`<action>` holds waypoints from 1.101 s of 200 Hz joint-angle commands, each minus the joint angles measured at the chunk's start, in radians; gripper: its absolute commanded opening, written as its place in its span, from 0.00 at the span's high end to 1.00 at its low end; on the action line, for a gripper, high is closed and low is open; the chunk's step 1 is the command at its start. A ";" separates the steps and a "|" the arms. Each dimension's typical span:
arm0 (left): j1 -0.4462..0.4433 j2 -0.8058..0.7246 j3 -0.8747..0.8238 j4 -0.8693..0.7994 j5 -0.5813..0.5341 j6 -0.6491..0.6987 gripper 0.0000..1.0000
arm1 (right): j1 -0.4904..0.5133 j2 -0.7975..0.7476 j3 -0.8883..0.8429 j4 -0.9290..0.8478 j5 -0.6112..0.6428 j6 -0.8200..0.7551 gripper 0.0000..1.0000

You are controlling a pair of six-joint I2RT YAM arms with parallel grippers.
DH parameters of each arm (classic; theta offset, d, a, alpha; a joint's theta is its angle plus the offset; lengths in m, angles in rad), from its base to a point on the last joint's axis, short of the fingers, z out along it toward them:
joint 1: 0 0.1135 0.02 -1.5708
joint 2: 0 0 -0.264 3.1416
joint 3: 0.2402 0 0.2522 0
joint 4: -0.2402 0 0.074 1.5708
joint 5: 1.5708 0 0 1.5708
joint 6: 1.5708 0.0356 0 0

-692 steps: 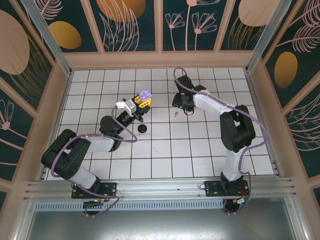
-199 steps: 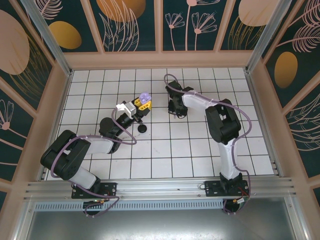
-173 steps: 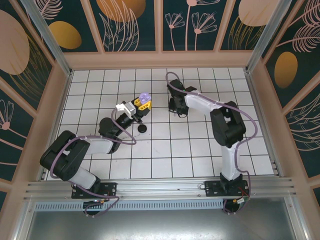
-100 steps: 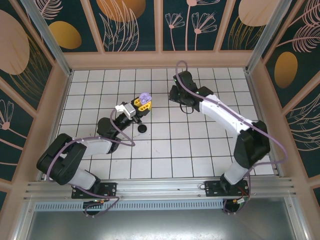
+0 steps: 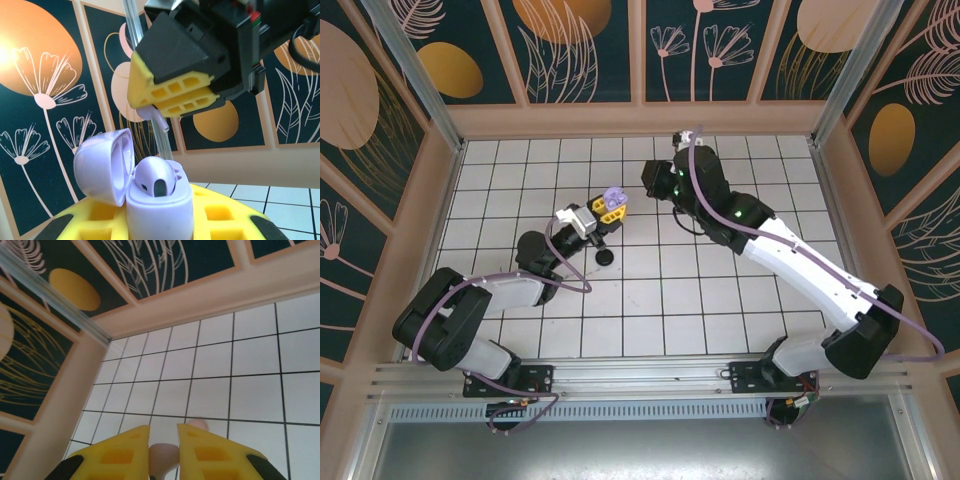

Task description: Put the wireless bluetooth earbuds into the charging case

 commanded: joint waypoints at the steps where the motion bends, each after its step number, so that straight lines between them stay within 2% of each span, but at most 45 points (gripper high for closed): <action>1: -0.005 0.003 0.043 -0.008 0.029 0.026 1.00 | 0.041 -0.043 -0.032 0.077 0.051 -0.023 0.81; 88: -0.006 0.025 0.059 0.012 0.039 -0.007 1.00 | 0.204 -0.075 -0.086 0.167 0.182 -0.061 0.81; 137: -0.006 0.021 0.060 0.013 0.043 -0.015 1.00 | 0.225 -0.082 -0.128 0.243 0.209 -0.087 0.81; 220: -0.006 0.019 0.066 0.021 0.048 -0.028 1.00 | 0.225 -0.067 -0.143 0.272 0.221 -0.084 0.81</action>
